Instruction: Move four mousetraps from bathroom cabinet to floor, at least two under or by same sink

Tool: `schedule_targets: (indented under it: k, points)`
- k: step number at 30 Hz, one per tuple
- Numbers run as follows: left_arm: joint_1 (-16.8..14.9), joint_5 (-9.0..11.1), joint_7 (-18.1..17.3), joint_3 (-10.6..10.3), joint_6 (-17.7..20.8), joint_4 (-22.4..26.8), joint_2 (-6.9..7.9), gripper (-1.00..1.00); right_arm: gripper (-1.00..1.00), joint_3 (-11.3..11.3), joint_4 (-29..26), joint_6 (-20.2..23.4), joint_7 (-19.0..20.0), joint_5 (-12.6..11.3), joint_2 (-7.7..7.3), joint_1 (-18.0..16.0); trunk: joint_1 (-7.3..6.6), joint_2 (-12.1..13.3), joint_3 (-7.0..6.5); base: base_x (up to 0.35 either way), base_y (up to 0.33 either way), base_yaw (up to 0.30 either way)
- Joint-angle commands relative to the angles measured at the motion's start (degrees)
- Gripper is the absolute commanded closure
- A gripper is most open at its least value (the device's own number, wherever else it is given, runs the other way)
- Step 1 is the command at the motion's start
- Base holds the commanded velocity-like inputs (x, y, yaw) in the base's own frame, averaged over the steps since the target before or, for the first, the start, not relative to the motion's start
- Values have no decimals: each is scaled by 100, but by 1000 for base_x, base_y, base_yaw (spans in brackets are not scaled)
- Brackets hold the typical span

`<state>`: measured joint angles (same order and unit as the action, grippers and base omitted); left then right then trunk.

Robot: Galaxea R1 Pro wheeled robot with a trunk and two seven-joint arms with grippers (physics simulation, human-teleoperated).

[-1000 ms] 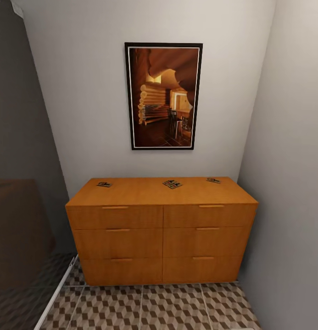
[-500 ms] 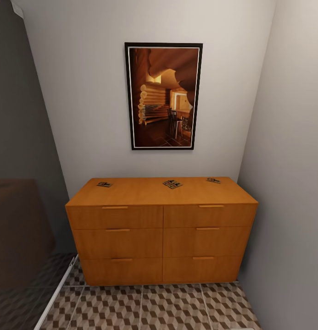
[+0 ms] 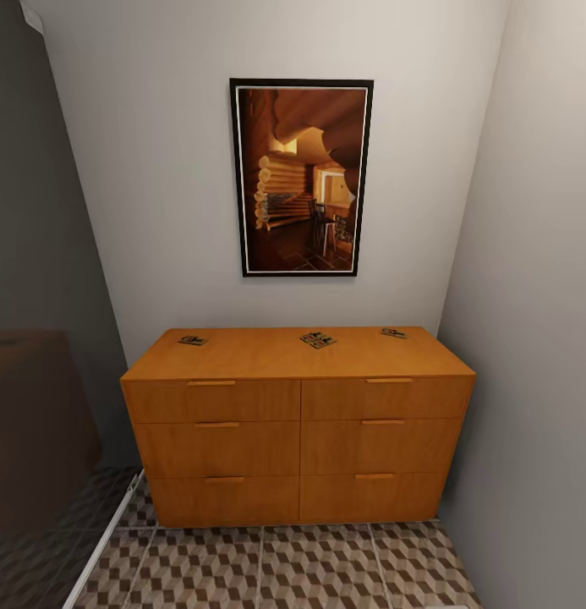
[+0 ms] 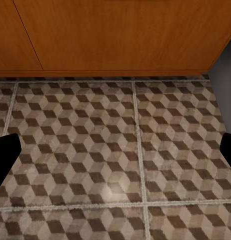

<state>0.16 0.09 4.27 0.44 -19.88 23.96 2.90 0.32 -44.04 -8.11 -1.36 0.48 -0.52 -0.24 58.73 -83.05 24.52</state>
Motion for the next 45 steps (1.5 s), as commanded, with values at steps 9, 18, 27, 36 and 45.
schedule_targets:
  k: [9,18,27,36,45]
  points:
    - [2,0,12,0,-7,9,0,-100,-100,3,1,-16,-14,5,-1,-2,0,-3,5,0,0,0]
    - [2,0,12,0,-7,6,0,-100,-100,4,1,-16,-13,5,-1,-2,0,-3,5,0,0,0]
    - [2,0,12,0,-7,6,0,-100,-100,4,2,-16,-13,5,-1,-2,0,-3,5,0,0,0]
    - [2,0,12,0,-7,8,0,-100,-100,4,1,-16,-16,5,-1,-2,0,-3,5,0,0,0]
    - [0,5,12,-7,-19,12,0,-100,-100,-5,9,-16,-22,5,-1,-2,0,-3,5,0,0,0]
